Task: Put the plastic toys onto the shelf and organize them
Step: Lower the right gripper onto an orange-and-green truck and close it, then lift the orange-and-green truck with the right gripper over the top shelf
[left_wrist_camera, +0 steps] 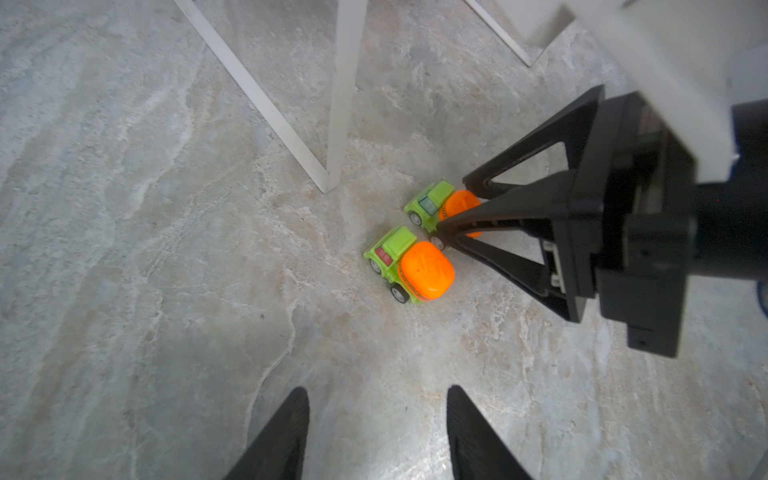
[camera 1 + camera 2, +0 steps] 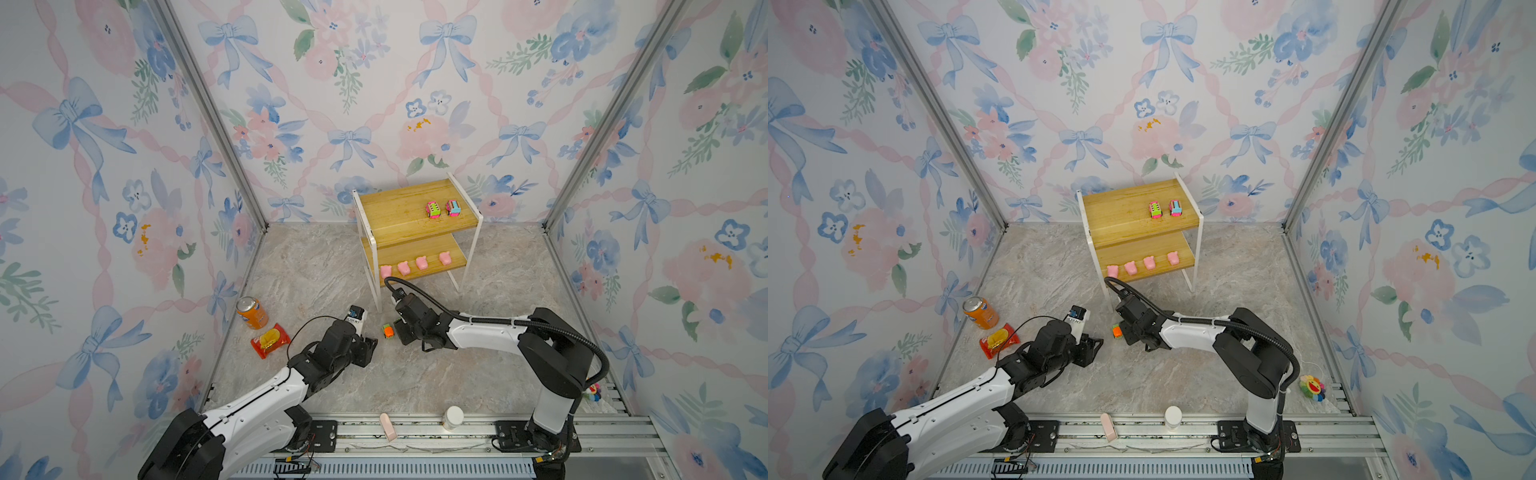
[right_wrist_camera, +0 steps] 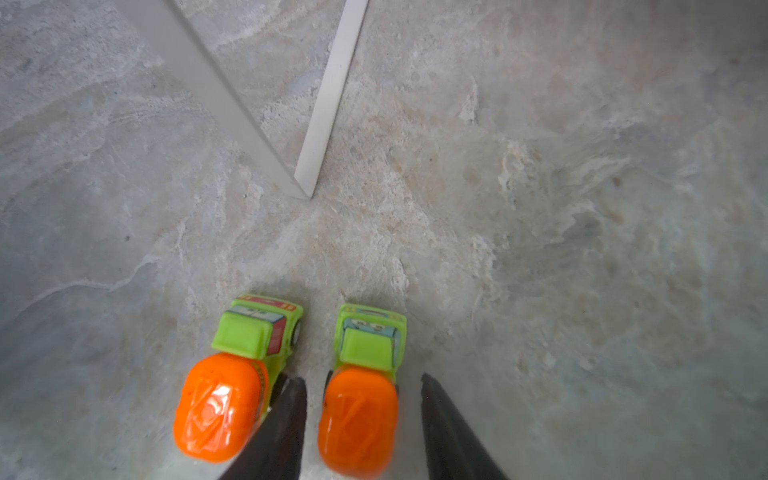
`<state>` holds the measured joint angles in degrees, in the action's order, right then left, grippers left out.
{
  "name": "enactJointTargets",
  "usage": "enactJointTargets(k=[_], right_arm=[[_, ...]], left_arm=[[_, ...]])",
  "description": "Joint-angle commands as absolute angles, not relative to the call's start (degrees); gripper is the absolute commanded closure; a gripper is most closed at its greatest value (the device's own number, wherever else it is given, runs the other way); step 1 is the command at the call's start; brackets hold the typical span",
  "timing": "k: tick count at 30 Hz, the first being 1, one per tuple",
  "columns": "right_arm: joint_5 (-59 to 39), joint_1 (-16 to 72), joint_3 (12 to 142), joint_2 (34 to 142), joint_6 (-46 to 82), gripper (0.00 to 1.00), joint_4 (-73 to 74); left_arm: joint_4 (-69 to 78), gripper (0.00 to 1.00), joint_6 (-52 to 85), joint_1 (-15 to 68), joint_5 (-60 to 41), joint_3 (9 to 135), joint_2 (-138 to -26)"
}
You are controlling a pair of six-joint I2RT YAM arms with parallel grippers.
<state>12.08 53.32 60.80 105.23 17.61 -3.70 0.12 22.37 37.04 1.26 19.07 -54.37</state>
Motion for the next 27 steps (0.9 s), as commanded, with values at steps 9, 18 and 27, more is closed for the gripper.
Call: enactJointTargets(k=[9,18,27], right_arm=[[11.00,52.65,62.76,108.35,17.67,0.60,-2.95],[9.88,52.47,63.08,107.11,17.48,0.80,-5.04],[5.07,53.08,68.15,98.73,17.36,0.83,-19.65]], left_arm=[[0.45,0.46,22.19,36.30,0.97,18.23,-54.28],[0.45,0.46,22.24,36.04,0.77,18.11,-54.01],[0.44,0.45,22.05,35.77,0.27,18.14,-53.34]])
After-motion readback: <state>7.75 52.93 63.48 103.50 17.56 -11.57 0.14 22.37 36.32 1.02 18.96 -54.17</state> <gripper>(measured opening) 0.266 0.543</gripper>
